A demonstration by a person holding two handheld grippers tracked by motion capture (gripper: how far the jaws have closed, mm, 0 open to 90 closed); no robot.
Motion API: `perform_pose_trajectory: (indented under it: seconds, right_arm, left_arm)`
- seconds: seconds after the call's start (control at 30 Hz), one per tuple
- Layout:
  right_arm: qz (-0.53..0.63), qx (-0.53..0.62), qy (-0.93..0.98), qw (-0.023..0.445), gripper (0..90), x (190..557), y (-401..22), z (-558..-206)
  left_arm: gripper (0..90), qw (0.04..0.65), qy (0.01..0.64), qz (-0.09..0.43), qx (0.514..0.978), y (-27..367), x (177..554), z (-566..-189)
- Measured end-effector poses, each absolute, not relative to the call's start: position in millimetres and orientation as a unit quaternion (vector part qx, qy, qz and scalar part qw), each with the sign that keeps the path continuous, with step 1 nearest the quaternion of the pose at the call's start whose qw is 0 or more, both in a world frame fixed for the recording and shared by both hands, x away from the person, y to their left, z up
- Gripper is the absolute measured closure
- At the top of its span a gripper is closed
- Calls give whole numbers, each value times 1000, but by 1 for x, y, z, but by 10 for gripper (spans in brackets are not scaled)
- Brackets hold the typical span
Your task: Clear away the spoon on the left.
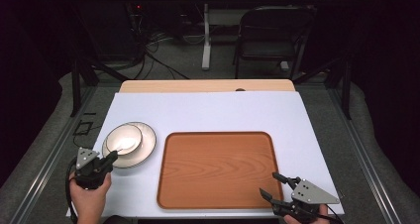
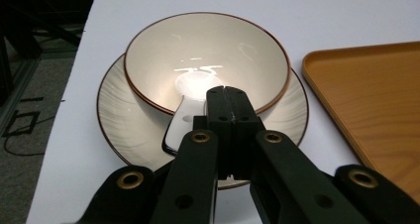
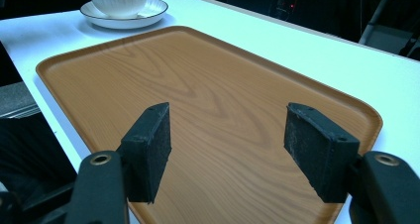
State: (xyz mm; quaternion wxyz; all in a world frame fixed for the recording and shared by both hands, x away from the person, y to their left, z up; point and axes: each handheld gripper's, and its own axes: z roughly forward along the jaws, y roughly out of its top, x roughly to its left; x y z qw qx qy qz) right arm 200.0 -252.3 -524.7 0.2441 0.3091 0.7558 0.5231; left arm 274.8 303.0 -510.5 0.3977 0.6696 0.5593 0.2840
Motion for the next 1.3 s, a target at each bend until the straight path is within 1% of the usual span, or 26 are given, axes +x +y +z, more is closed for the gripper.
perform_pose_trajectory:
  seconds: [0.4, 0.5, 0.63, 0.87, 1.1, 1.17, 1.3]
  right_arm:
    - [522, 309, 757, 243, 348, 201, -252, -525]
    - [522, 309, 757, 243, 348, 201, -252, -525]
    - [521, 310, 757, 242, 348, 201, -251, -526]
    - [521, 309, 758, 242, 348, 201, -252, -526]
    - [521, 308, 758, 244, 347, 201, -252, -525]
    - [521, 308, 758, 243, 346, 201, -252, -525]
    - [521, 308, 758, 244, 346, 201, -252, -525]
  left_arm:
    - [900, 396, 576, 310, 644, 324, 291, -510]
    - [900, 394, 580, 310, 642, 326, 294, -510]
    - [900, 396, 589, 317, 629, 332, 306, -511]
    - [900, 401, 602, 314, 615, 339, 322, -513]
    - [898, 404, 609, 311, 607, 339, 328, -511]
    - [869, 409, 610, 310, 604, 337, 325, -509]
    - [780, 419, 618, 303, 593, 335, 322, -506]
